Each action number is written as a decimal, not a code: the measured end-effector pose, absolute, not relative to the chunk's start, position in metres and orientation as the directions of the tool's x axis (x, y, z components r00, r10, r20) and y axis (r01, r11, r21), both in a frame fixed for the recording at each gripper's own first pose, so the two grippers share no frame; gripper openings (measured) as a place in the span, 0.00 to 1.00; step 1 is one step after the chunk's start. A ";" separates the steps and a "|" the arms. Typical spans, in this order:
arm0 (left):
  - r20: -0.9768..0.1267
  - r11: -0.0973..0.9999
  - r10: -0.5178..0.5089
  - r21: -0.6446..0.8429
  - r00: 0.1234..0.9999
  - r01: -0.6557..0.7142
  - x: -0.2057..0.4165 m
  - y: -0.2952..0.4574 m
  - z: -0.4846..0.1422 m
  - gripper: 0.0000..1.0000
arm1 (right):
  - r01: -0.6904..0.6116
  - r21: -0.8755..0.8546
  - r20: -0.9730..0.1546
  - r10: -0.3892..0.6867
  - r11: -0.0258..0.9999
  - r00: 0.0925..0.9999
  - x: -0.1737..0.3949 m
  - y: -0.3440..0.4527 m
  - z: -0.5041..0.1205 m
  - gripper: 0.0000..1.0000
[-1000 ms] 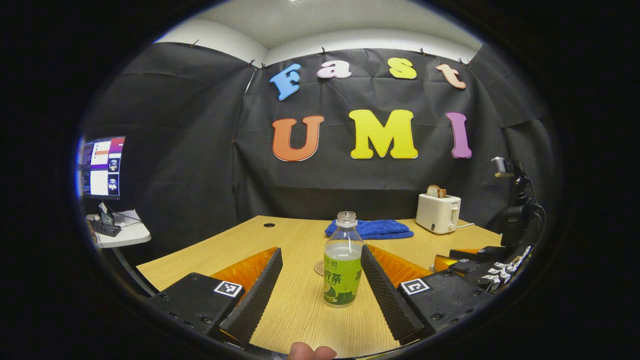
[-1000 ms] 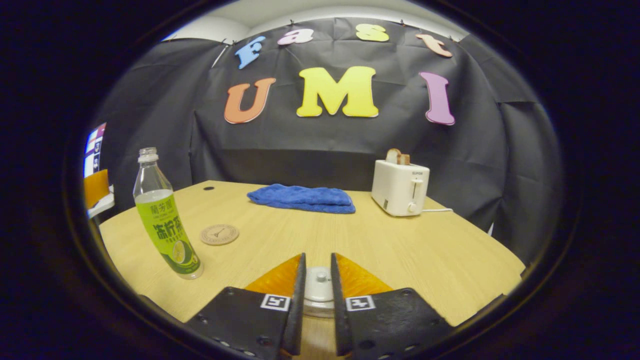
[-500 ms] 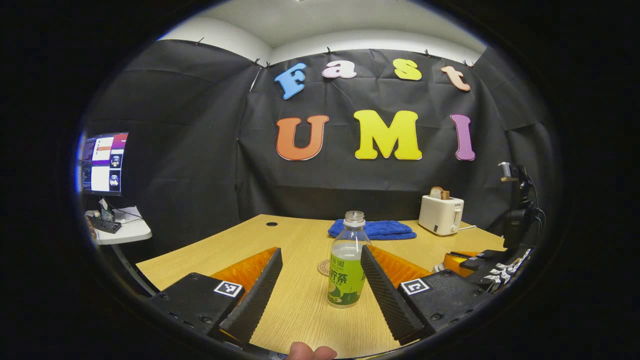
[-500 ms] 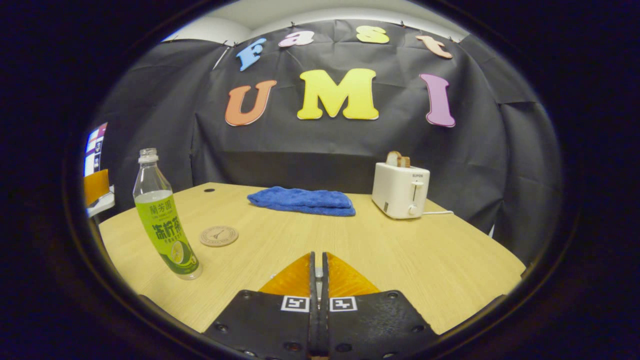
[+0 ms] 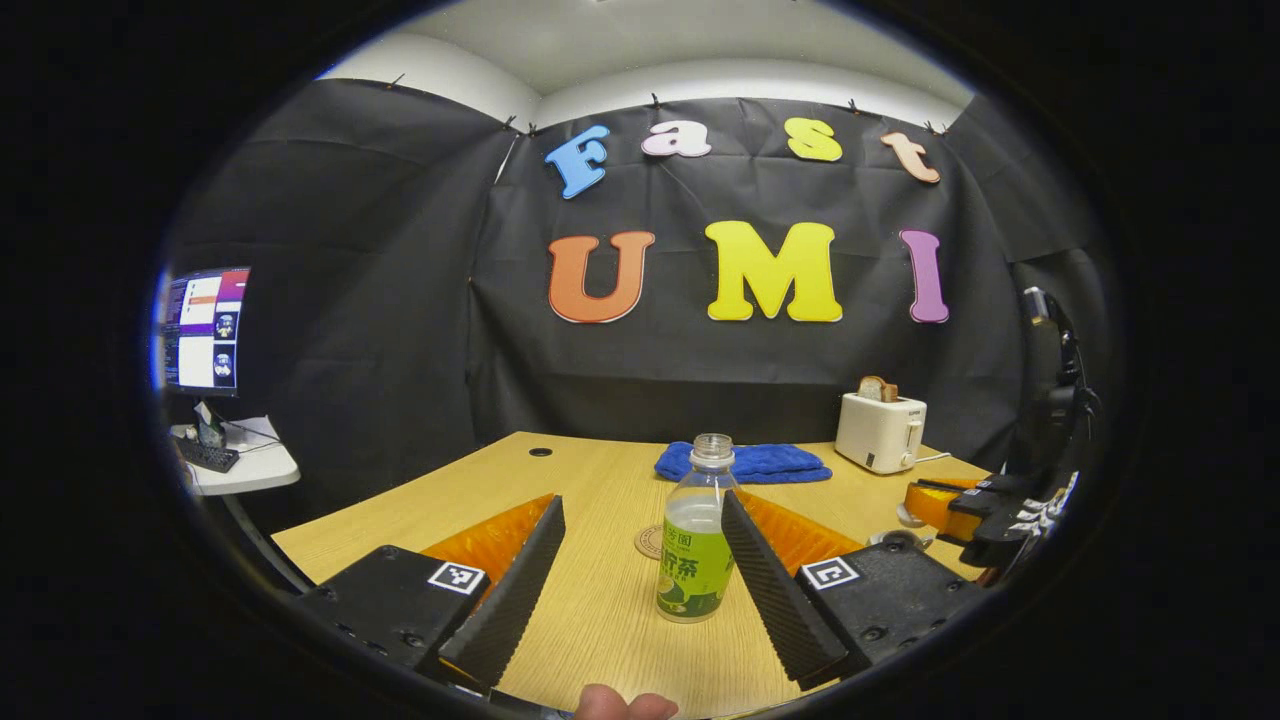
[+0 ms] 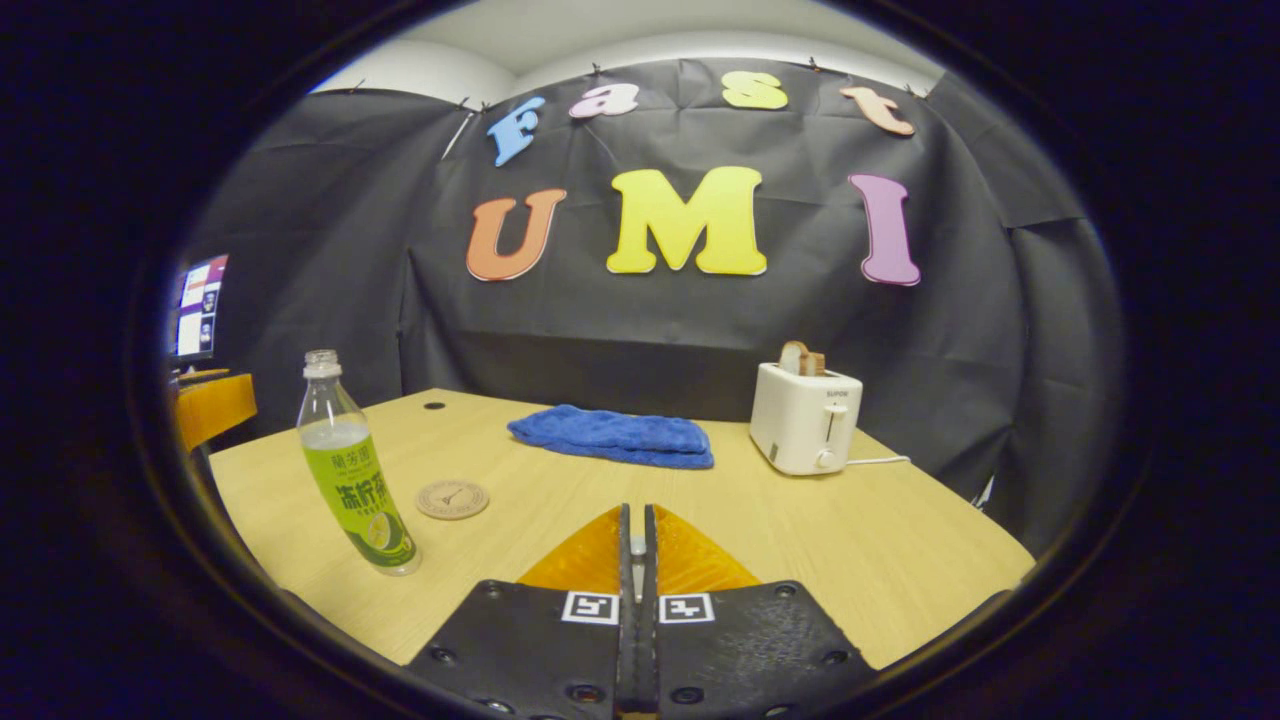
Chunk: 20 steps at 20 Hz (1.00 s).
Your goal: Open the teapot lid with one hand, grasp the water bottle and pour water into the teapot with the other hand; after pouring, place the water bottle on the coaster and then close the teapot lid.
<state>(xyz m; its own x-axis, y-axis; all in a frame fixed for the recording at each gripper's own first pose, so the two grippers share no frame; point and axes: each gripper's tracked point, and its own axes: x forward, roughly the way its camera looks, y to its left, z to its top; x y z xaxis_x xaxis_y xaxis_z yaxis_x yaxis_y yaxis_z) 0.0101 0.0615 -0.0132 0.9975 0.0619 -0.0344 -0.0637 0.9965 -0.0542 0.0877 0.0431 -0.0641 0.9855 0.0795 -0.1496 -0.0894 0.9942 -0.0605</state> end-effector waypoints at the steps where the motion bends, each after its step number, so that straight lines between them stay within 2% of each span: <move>1: -0.042 0.997 0.053 -0.051 0.998 -0.055 0.012 0.062 -0.014 0.99 | -0.090 -0.059 -0.149 0.080 0.994 0.986 0.087 0.039 -0.061 0.00; 11: -0.224 0.991 -0.120 -0.081 0.967 0.105 0.045 0.027 -0.079 0.99 | -0.091 -0.078 -0.166 0.078 0.993 0.983 0.071 0.007 -0.051 0.00; 20: -0.255 0.993 -0.115 -0.059 0.960 0.104 0.075 0.012 -0.105 0.99 | -0.088 -0.098 -0.193 0.068 0.991 0.979 0.069 -0.006 -0.054 0.00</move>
